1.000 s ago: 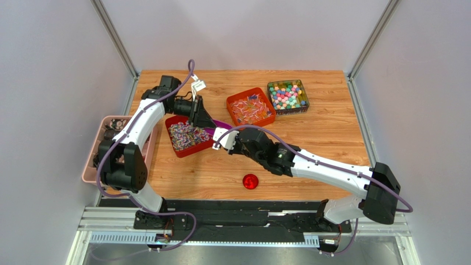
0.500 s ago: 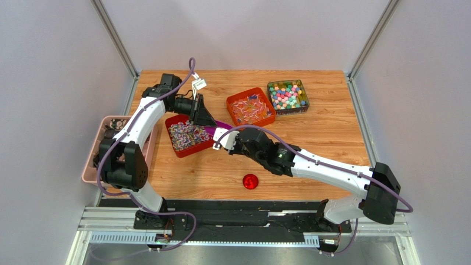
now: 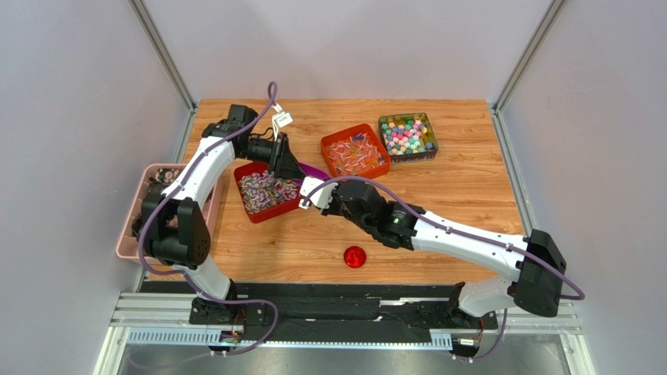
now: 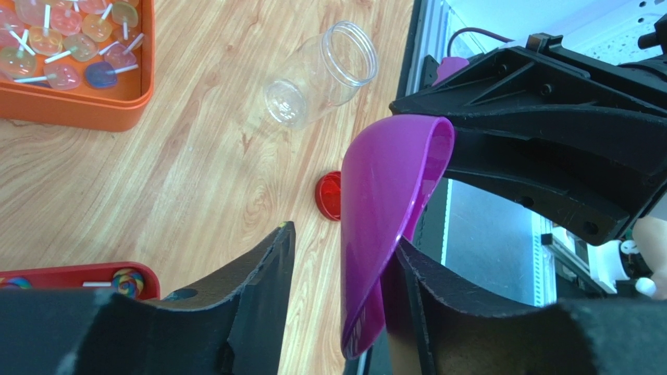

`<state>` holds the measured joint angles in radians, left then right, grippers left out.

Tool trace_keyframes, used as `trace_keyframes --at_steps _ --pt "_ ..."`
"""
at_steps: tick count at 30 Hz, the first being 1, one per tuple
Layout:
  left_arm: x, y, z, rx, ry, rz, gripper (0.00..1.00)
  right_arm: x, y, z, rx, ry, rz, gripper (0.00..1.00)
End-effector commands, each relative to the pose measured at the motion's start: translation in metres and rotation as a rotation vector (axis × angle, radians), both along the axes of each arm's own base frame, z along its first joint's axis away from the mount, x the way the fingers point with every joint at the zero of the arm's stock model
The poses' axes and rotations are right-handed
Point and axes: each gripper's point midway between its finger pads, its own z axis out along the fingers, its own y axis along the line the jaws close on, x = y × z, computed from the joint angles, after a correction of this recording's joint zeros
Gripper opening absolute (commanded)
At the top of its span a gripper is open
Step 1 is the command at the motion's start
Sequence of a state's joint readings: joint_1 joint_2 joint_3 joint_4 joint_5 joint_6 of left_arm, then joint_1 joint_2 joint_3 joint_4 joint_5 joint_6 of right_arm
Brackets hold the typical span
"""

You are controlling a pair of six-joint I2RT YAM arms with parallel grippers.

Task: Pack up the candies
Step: Adjust the spatula.

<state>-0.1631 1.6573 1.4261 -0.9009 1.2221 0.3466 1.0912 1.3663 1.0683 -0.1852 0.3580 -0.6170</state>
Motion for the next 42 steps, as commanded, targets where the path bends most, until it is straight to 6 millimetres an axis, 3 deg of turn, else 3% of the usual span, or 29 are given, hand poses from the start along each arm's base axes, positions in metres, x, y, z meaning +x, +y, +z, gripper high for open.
trace_keyframes --at_steps 1,9,10,13,16,17,20,27,42 --pt "0.001 -0.004 0.008 -0.035 -0.036 -0.027 0.46 0.002 0.016 0.031 0.097 -0.044 -0.004 0.00" --pt "-0.002 -0.007 0.009 -0.037 -0.037 -0.039 0.24 -0.001 0.025 0.023 0.078 -0.040 0.004 0.00" --pt "-0.002 -0.007 0.008 -0.036 -0.038 -0.038 0.14 -0.002 0.026 0.024 0.081 -0.041 0.005 0.00" --pt "-0.002 -0.007 0.008 -0.036 -0.039 -0.040 0.00 -0.002 0.025 0.024 0.078 -0.043 0.003 0.00" --pt "-0.004 -0.008 0.011 -0.042 -0.041 -0.043 0.00 -0.004 0.024 0.021 0.063 -0.038 0.014 0.13" --pt "-0.004 -0.008 0.012 -0.046 -0.045 -0.045 0.00 -0.005 0.024 0.021 0.060 -0.035 0.020 0.22" --pt "-0.006 -0.008 0.013 -0.055 -0.045 -0.051 0.00 -0.010 0.023 0.022 0.061 -0.028 0.042 0.33" --pt "-0.005 -0.008 0.011 -0.059 -0.034 -0.055 0.00 -0.018 0.020 0.030 0.094 -0.012 0.075 0.40" --pt "-0.005 -0.010 -0.002 0.005 -0.064 -0.054 0.00 -0.008 0.021 0.030 0.099 -0.008 0.039 0.40"
